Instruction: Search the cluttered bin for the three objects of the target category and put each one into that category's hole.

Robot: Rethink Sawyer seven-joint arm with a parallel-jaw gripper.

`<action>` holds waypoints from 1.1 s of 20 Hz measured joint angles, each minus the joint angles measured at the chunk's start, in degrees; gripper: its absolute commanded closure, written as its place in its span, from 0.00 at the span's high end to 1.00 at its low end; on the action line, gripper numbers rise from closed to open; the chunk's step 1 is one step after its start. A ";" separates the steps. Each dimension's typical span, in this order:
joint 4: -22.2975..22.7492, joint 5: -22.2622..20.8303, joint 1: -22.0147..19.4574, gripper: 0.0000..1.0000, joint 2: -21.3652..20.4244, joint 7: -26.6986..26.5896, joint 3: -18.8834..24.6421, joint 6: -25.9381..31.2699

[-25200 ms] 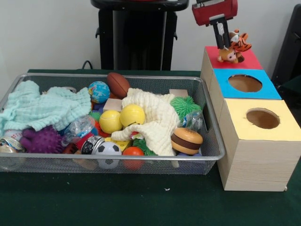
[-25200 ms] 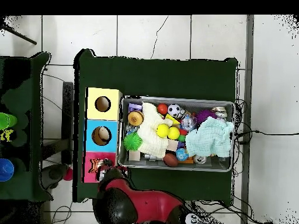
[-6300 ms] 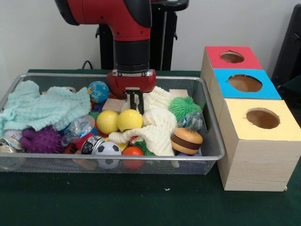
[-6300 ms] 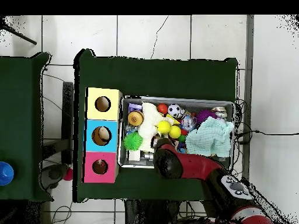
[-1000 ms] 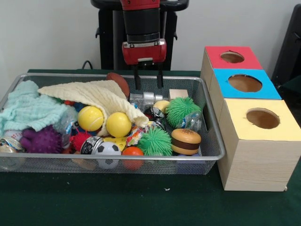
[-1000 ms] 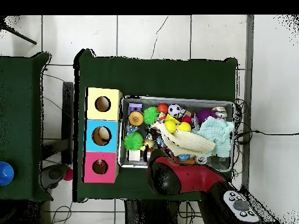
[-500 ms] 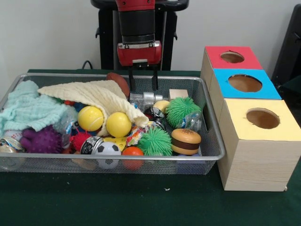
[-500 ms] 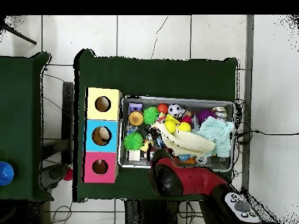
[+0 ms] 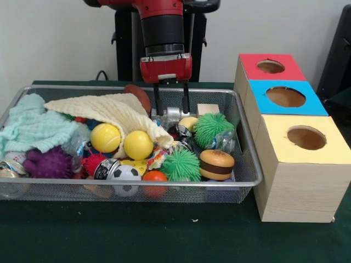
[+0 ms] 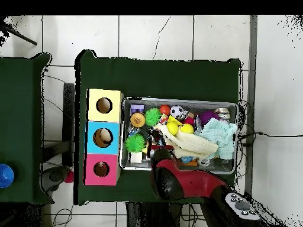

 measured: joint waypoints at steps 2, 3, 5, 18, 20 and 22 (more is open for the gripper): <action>0.06 0.14 0.00 1.00 0.42 0.00 0.00 -0.47; 0.07 0.15 0.00 1.00 0.57 0.00 0.00 -0.52; 0.20 0.31 0.00 1.00 1.11 0.00 0.00 -0.52; 0.85 0.87 1.25 1.00 3.44 0.00 -0.45 -0.68; 1.01 0.99 1.77 1.00 3.87 0.00 -0.70 -1.00; 1.17 1.13 2.54 1.00 4.60 0.00 -1.00 -1.96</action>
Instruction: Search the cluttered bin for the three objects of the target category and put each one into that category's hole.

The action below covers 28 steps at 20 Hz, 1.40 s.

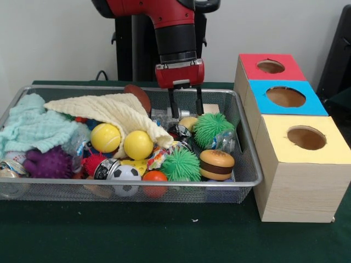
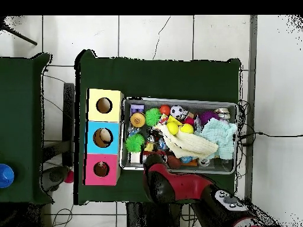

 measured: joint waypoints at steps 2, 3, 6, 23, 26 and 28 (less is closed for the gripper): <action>0.07 0.08 0.51 1.00 0.57 0.00 -0.17 -0.90; 0.08 0.12 0.67 1.00 0.72 0.00 -0.23 -1.15; 0.09 0.27 1.55 1.00 1.72 0.00 -0.71 -2.69; -0.31 1.01 6.43 1.00 3.87 0.01 -5.95 -4.43; -0.55 1.02 7.20 1.00 3.78 0.01 -6.67 -4.45; -0.71 1.02 7.92 1.00 3.75 0.01 -7.37 -4.77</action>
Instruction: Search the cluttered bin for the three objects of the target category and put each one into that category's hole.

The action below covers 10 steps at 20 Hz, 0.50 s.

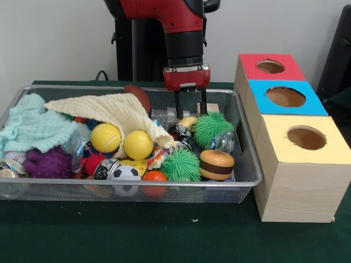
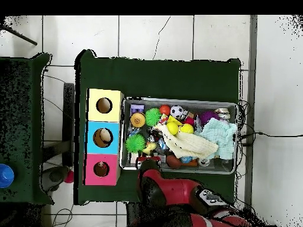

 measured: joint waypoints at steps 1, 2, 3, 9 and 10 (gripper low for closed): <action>-0.03 0.00 0.13 1.00 0.00 0.00 -0.14 -0.08; -0.06 0.00 0.25 1.00 0.00 0.00 -0.27 -0.16; -0.11 0.00 0.51 1.00 0.00 0.00 -0.55 -0.35; -0.30 0.13 1.54 1.00 0.23 0.00 -2.33 -1.94; -0.31 0.13 1.54 1.00 0.35 0.00 -2.46 -2.26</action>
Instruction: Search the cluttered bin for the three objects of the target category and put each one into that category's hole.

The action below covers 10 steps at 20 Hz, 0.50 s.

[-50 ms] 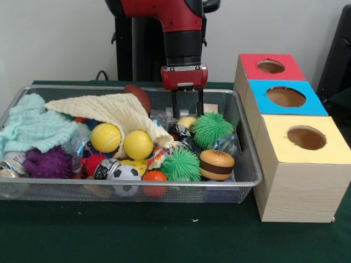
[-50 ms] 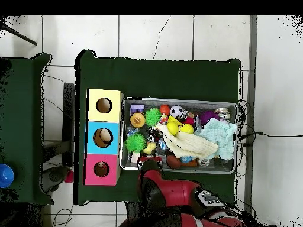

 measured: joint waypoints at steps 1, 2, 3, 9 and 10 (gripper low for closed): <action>-0.01 0.00 0.00 1.00 0.12 0.00 -0.12 -0.32; -0.03 0.00 0.00 1.00 0.24 0.00 -0.25 -0.66; -0.03 0.01 0.00 1.00 0.40 0.00 -0.41 -1.06; -0.19 0.06 0.00 1.00 0.98 0.00 -1.00 -2.38; -0.19 0.06 0.00 1.00 1.06 0.00 -1.07 -2.60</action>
